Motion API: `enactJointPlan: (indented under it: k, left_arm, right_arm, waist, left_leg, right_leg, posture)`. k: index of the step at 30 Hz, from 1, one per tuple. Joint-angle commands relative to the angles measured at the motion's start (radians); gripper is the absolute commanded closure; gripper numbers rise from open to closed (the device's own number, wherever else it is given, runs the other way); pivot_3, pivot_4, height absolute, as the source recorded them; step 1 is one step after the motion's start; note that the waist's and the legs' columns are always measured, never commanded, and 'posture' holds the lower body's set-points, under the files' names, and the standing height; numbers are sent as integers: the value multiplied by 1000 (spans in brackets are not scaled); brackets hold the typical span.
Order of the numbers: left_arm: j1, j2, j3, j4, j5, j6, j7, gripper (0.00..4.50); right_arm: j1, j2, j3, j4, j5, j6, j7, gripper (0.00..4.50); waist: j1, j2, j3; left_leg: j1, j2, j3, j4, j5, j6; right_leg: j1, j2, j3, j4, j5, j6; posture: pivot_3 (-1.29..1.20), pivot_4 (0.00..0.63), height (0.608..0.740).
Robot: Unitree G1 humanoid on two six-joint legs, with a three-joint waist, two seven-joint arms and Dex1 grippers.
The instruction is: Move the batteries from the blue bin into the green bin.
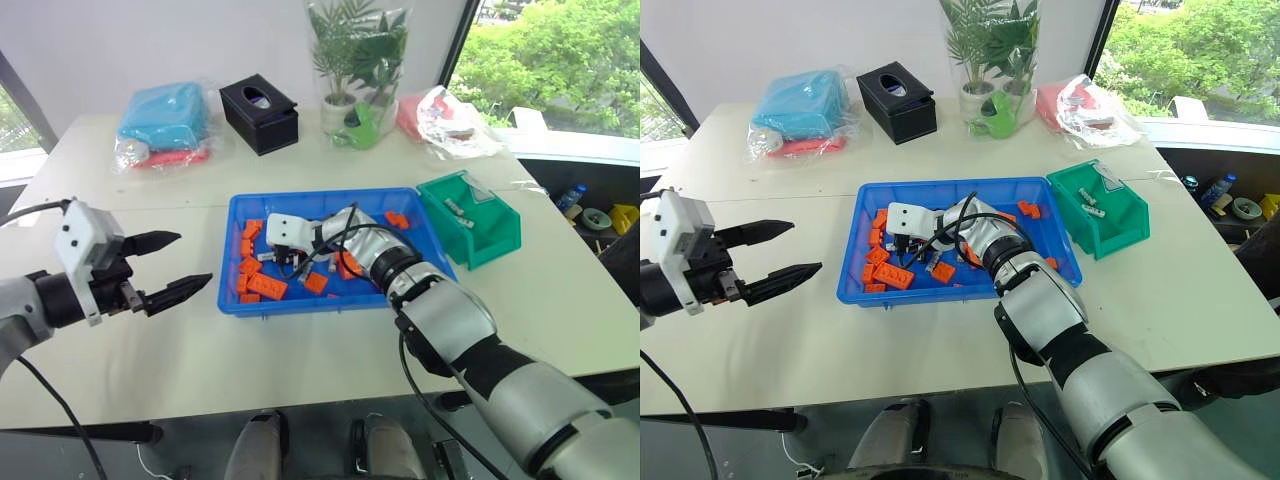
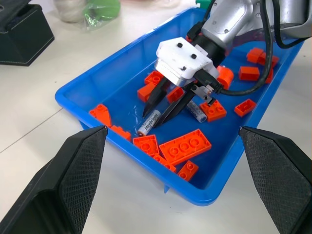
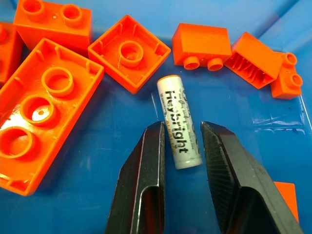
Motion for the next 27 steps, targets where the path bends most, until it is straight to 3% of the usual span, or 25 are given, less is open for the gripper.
enactJointPlan:
  k: [1, 3, 12, 14, 17, 21, 27]
  left_arm:
    - [-24, 4, -1, -10, 7, -24, 8, 0]
    - [-29, 3, -7, -12, 5, -23, 10, 0]
    - [-61, -6, -87, -19, -27, -12, -17, 0]
    - [-77, -15, -119, -18, -43, -8, -23, 0]
    - [-118, -37, -207, 11, -22, -25, -38, 0]
    - [-187, -66, -299, 71, 17, -57, -63, 0]
    - [-308, -101, -380, 175, 60, -97, -96, 0]
  right_arm:
    - [-6, 7, -11, 4, -5, 17, 18, 3838]
    - [0, 5, -17, 3, -2, 29, 20, 4438]
    - [-25, -85, -149, -115, 130, 87, 121, 4437]
    - [12, -132, -212, -280, 210, 203, 154, 4437]
    - [234, -235, -343, -883, 360, 619, 137, 4437]
    - [490, -347, -540, -1428, 394, 1040, -55, 4437]
    - [706, -486, -714, -1683, 397, 1272, -214, 4437]
  waist:
    - [0, 0, 0]
    - [0, 0, 0]
    - [5, -1, 0]
    - [6, -1, 0]
    - [14, -2, -1]
    - [34, -4, -3]
    - [32, -2, -2]
  left_leg:
    - [0, 0, 0, 0, 0, 0]
    - [0, 0, 0, 0, 0, 0]
    - [2, 0, 0, 1, 0, 0]
    - [1, 0, 0, 1, 1, 1]
    - [2, 1, -1, 1, 1, 2]
    - [3, 0, -2, 0, 1, 2]
    - [6, 2, 3, -1, 0, -1]
  right_leg:
    - [0, 0, 0, 0, 0, 0]
    - [0, 0, 0, 0, 0, 0]
    - [2, 0, 0, 0, 0, 0]
    - [2, 0, 0, 0, 0, 0]
    - [4, -1, 0, 0, 0, 1]
    - [9, -2, 0, -3, 1, 2]
    - [12, -3, -1, -11, -1, 1]
  posture:
    - [0, 150, 661]
    - [0, 150, 661]
    - [0, 150, 661]
    - [0, 150, 661]
    - [0, 150, 661]
    - [0, 150, 661]
    - [0, 150, 661]
